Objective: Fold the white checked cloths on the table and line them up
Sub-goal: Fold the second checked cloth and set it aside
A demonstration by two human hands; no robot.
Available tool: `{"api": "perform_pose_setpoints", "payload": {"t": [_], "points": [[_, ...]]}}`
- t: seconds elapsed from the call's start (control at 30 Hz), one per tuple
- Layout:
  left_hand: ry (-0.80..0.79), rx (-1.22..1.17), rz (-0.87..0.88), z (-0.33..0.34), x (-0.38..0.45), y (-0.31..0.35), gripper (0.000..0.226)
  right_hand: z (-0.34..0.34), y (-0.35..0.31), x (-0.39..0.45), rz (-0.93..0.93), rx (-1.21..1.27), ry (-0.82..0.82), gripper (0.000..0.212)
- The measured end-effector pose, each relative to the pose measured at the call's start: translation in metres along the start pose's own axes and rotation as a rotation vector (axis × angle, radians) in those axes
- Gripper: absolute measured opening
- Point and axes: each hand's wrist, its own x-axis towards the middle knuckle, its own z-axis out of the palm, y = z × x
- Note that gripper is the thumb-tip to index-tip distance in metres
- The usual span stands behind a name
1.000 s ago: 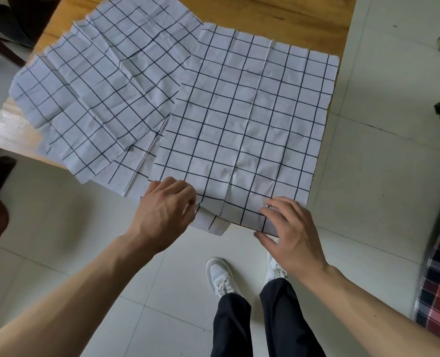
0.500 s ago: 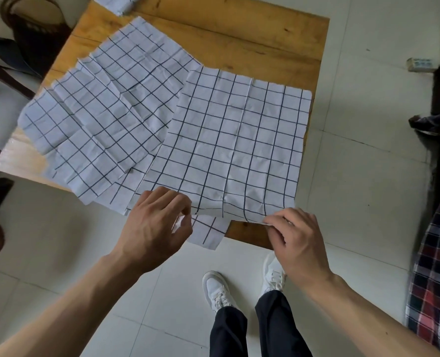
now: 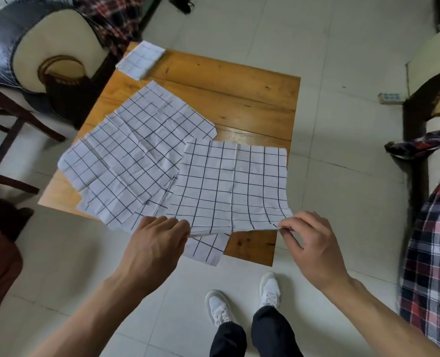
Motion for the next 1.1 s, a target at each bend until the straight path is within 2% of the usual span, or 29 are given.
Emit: {"api": "perform_pose_setpoints", "payload": {"t": [0.2, 0.33, 0.5, 0.7, 0.93, 1.1], "points": [[0.024, -0.033, 0.005, -0.024, 0.011, -0.001, 0.008, -0.021, -0.012, 0.025, 0.009, 0.047, 0.025, 0.015], [0.026, -0.043, -0.016, -0.025, 0.036, -0.009, 0.017, -0.020, -0.002, 0.046, 0.051, 0.093, -0.005, 0.010], [0.016, -0.021, -0.033, -0.011, 0.075, -0.017, 0.008, -0.006, 0.026, 0.073, 0.125, 0.101, -0.109, 0.007], [0.001, 0.005, -0.095, 0.008, 0.122, -0.031, 0.009, 0.009, 0.050, 0.113, 0.149, 0.112, -0.210, 0.006], [-0.006, 0.044, -0.111, 0.034, 0.168, -0.055, 0.006, 0.038, 0.075, 0.164, 0.131, 0.074, -0.231, 0.012], [0.008, 0.058, -0.074, 0.059, 0.202, -0.079, 0.010, 0.063, 0.087, 0.187, 0.163, -0.009, -0.188, 0.015]]}}
